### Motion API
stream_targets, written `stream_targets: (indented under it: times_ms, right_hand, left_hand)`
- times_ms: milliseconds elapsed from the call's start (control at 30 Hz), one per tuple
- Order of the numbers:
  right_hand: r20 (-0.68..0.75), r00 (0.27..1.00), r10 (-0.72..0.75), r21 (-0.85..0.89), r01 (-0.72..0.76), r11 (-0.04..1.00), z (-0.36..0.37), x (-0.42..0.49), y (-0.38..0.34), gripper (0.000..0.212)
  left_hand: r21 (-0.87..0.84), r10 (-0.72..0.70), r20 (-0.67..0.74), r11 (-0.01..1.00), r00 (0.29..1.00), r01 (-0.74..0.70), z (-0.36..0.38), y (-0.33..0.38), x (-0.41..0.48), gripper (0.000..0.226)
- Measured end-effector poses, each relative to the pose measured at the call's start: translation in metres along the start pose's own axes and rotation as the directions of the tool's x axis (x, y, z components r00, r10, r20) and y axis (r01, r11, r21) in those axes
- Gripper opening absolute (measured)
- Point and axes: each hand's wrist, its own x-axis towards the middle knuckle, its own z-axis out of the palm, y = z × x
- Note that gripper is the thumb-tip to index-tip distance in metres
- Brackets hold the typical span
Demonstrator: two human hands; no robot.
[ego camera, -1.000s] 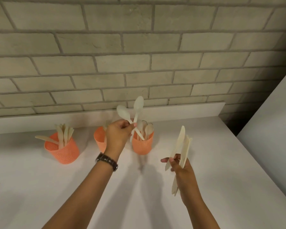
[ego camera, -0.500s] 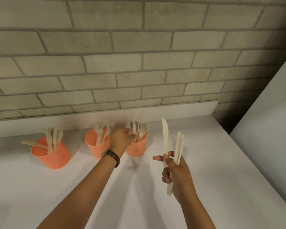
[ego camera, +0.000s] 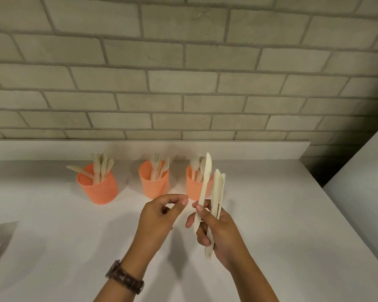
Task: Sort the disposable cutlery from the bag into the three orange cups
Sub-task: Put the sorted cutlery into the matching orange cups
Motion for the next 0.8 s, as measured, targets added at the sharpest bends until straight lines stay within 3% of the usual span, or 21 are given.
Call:
stream_targets:
  times_ms: [167, 333, 433, 500, 600, 667, 800]
  right_hand:
    - [0.143, 0.99, -0.018, -0.158, 0.041, 0.987, 0.031, -0.007, 0.007, 0.008]
    - [0.216, 0.976, 0.021, -0.261, 0.037, 0.965, 0.048, -0.011, 0.016, 0.018]
    - [0.069, 0.996, 0.058, -0.324, -0.033, 0.945, 0.051, -0.011, 0.023, 0.025]
    - [-0.05, 0.998, 0.046, -0.467, -0.064, 0.882, 0.046, -0.008, 0.028, 0.026]
    - [-0.101, 0.994, 0.034, -0.608, -0.089, 0.789, 0.033, -0.006, 0.035, 0.029]
    - [-0.062, 0.993, 0.103, -0.595, -0.119, 0.795, 0.029, -0.007, 0.033, 0.023]
    - [0.118, 0.956, 0.267, -0.284, -0.225, 0.932, 0.018, -0.012, 0.02, 0.022]
  left_hand:
    - [-0.074, -0.023, -0.007, 0.997, 1.0, 0.023, -0.021, 0.002, -0.012, 0.006]
    - [-0.144, -0.101, 0.023, 0.984, 0.995, 0.103, -0.042, -0.006, -0.022, 0.01]
    - [-0.248, -0.13, -0.106, 0.964, 0.986, 0.1, -0.051, -0.011, -0.025, 0.013]
    - [-0.306, -0.144, -0.168, 0.948, 0.975, 0.088, -0.056, -0.013, -0.027, 0.013]
    - [-0.331, -0.183, -0.194, 0.937, 0.964, 0.112, -0.06, -0.016, -0.03, 0.014]
    - [-0.326, -0.195, -0.195, 0.937, 0.961, 0.124, -0.06, -0.017, -0.032, 0.015]
    - [-0.312, -0.202, -0.192, 0.94, 0.96, 0.135, -0.059, -0.019, -0.035, 0.016]
